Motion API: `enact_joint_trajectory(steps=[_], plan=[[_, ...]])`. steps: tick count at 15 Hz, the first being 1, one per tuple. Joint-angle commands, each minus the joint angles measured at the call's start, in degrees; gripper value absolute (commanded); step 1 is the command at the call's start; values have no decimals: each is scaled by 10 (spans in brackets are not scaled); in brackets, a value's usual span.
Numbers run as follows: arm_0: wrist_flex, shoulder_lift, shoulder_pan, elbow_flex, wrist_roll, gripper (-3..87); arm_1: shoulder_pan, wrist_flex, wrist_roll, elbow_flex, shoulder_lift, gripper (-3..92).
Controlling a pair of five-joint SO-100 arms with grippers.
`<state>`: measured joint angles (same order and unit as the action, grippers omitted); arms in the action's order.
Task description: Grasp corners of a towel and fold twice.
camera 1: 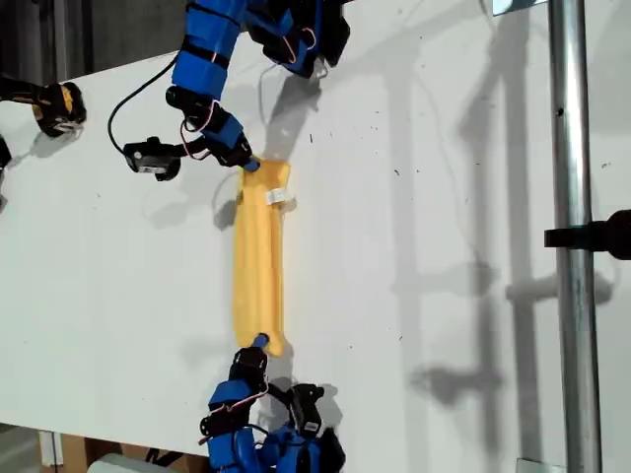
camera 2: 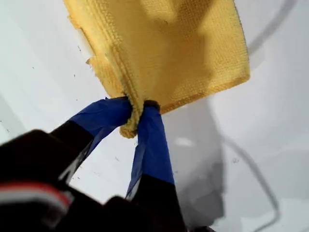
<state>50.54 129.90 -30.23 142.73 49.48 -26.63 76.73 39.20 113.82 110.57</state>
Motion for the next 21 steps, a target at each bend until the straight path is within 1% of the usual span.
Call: enact_joint_trajectory(steps=[1, 4, 7, 8, 9, 10, 11, 12, 13, 15, 17, 19, 21], plan=[[-10, -60, 8, -11, 29, -15, 5, -11, 19, 4, -33, -1], [-11, -170, 4, -66, 44, -15, -4, -38, 25, -5, -120, -1], [40, -289, 2, -158, 47, -10, -22, -49, 26, -24, -190, -1], [47, -302, -2, -171, 46, -7, -27, -51, 26, -29, -200, -1], [55, -303, -4, -177, 44, 35, -30, -46, 25, -35, -203, 7], [74, -301, -6, -181, 48, 151, -29, -31, 30, -41, -203, 174], [98, -298, -8, -185, 54, 273, -27, -13, 31, -49, -203, 317], [120, -281, -8, -185, 56, 368, -26, 16, 32, -61, -202, 400], [143, -248, -4, -184, 61, 359, -23, 52, 39, -71, -191, 335], [190, -123, 8, -173, 77, 329, -20, 123, 69, -79, -118, 302], [215, 42, 30, -138, 95, 297, -25, 190, 113, -77, -6, 292], [215, 214, 72, -69, 116, 272, -20, 229, 175, -54, 94, 289], [202, 377, 129, 27, 148, 245, -3, 236, 237, 11, 187, 276]])
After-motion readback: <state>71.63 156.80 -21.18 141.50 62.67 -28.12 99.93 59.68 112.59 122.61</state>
